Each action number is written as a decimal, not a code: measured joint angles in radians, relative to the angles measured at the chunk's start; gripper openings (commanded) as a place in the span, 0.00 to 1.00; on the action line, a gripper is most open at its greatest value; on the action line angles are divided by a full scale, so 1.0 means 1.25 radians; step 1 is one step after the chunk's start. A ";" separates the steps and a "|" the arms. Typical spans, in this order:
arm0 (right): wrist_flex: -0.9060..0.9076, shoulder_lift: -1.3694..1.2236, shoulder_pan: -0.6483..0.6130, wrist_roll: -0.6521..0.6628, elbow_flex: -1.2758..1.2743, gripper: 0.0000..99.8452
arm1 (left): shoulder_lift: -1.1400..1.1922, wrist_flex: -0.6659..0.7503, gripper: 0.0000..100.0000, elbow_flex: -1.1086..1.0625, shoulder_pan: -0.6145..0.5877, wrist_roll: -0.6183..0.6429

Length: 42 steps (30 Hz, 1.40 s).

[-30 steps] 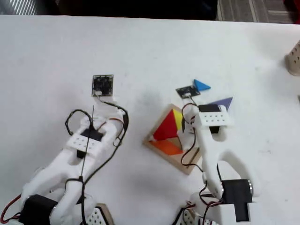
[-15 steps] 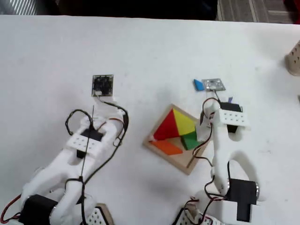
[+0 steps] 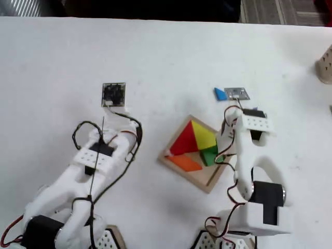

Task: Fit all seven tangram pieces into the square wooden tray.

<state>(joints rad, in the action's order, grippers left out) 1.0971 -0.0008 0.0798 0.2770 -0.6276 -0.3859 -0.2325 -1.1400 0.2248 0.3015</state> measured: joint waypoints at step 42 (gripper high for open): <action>-0.123 0.217 -0.014 -0.232 -0.203 0.14 | 0.000 0.000 0.02 0.000 0.000 0.000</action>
<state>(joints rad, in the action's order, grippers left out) 0.9436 0.2708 0.0629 -0.0130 -0.8807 -0.3859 -0.2325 -1.1400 0.2248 0.3015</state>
